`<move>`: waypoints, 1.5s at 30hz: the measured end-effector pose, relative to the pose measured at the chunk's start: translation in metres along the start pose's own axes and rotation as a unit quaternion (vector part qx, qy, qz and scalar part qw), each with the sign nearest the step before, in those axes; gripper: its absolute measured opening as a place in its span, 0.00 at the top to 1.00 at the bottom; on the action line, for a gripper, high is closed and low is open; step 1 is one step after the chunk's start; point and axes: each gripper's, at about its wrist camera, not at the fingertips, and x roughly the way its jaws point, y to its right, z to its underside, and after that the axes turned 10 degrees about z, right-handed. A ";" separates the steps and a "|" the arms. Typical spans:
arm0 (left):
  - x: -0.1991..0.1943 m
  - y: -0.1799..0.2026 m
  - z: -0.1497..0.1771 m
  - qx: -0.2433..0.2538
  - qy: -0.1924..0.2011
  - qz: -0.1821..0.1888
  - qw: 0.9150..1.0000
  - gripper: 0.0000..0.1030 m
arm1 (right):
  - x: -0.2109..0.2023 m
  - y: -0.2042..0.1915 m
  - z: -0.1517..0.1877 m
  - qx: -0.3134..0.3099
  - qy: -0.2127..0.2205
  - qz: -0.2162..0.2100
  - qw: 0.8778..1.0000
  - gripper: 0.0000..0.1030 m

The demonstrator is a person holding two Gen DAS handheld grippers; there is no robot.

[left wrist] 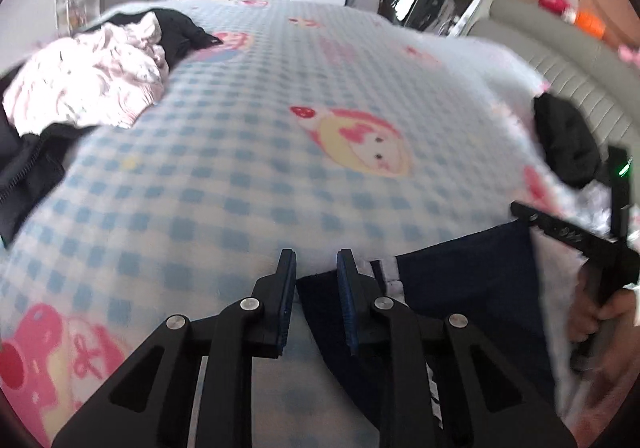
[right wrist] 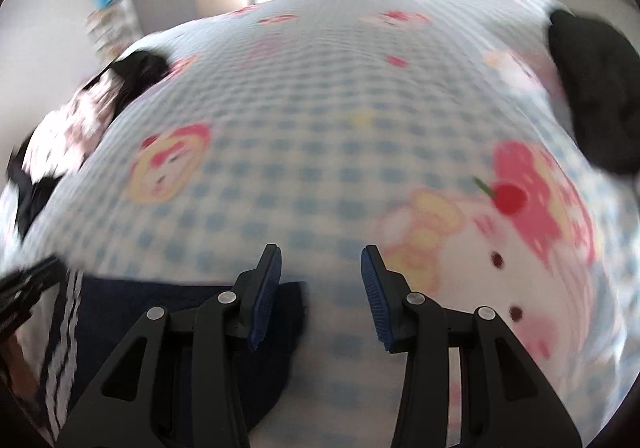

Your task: Fold clothes

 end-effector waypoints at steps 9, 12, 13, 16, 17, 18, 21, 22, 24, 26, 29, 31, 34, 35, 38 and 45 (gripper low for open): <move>0.012 0.043 0.003 0.088 -0.056 0.056 0.993 0.74 | -0.039 -0.035 0.015 -0.123 -0.033 -0.096 0.987 0.59; 0.033 0.049 0.008 0.095 -0.088 0.030 0.991 0.74 | -0.028 -0.064 0.021 -0.186 -0.040 -0.070 0.979 0.59; 0.039 0.048 0.009 0.091 -0.096 0.022 0.991 0.74 | -0.018 -0.069 0.021 -0.191 -0.049 -0.058 0.979 0.59; 0.046 0.039 0.003 0.070 -0.096 0.013 0.993 0.74 | -0.003 -0.064 0.014 -0.170 -0.052 -0.047 0.983 0.63; 0.044 0.039 0.000 0.073 -0.089 0.003 0.993 0.74 | -0.001 -0.061 0.012 -0.161 -0.047 -0.045 0.985 0.63; 0.042 0.039 -0.002 0.074 -0.081 -0.012 0.994 0.74 | -0.003 -0.058 0.009 -0.151 -0.033 -0.034 0.987 0.63; 0.028 0.033 -0.010 0.060 -0.047 -0.033 0.997 0.74 | -0.010 -0.043 0.000 -0.107 0.006 -0.001 0.994 0.63; 0.022 0.031 -0.012 0.051 -0.041 -0.022 0.998 0.74 | -0.014 -0.035 -0.003 -0.085 0.008 0.000 0.996 0.63; 0.011 0.031 -0.012 0.039 -0.045 0.015 0.998 0.74 | -0.027 -0.024 -0.003 -0.063 0.004 -0.030 0.998 0.63; 0.003 0.037 -0.004 0.049 -0.056 0.023 0.997 0.74 | -0.040 -0.025 0.004 -0.066 -0.004 -0.062 0.996 0.61; -0.008 0.044 0.013 0.045 -0.069 0.045 0.996 0.74 | -0.056 -0.034 0.021 -0.081 -0.017 -0.088 0.993 0.61; -0.019 0.049 0.026 0.035 -0.071 0.049 0.996 0.74 | -0.071 -0.033 0.039 -0.076 -0.029 -0.105 0.991 0.61; -0.034 0.056 0.044 0.014 -0.071 0.048 0.996 0.74 | -0.090 -0.036 0.065 -0.062 -0.042 -0.121 0.990 0.61; -0.038 0.058 0.052 0.004 -0.070 0.051 0.996 0.74 | -0.095 -0.037 0.074 -0.059 -0.045 -0.123 0.990 0.61; -0.038 0.063 0.074 -0.008 -0.087 0.027 0.996 0.74 | -0.103 -0.041 0.099 -0.054 -0.057 -0.122 0.989 0.60; -0.073 0.057 0.094 -0.061 -0.056 0.009 0.996 0.70 | -0.136 -0.016 0.142 -0.009 -0.041 -0.096 0.995 0.60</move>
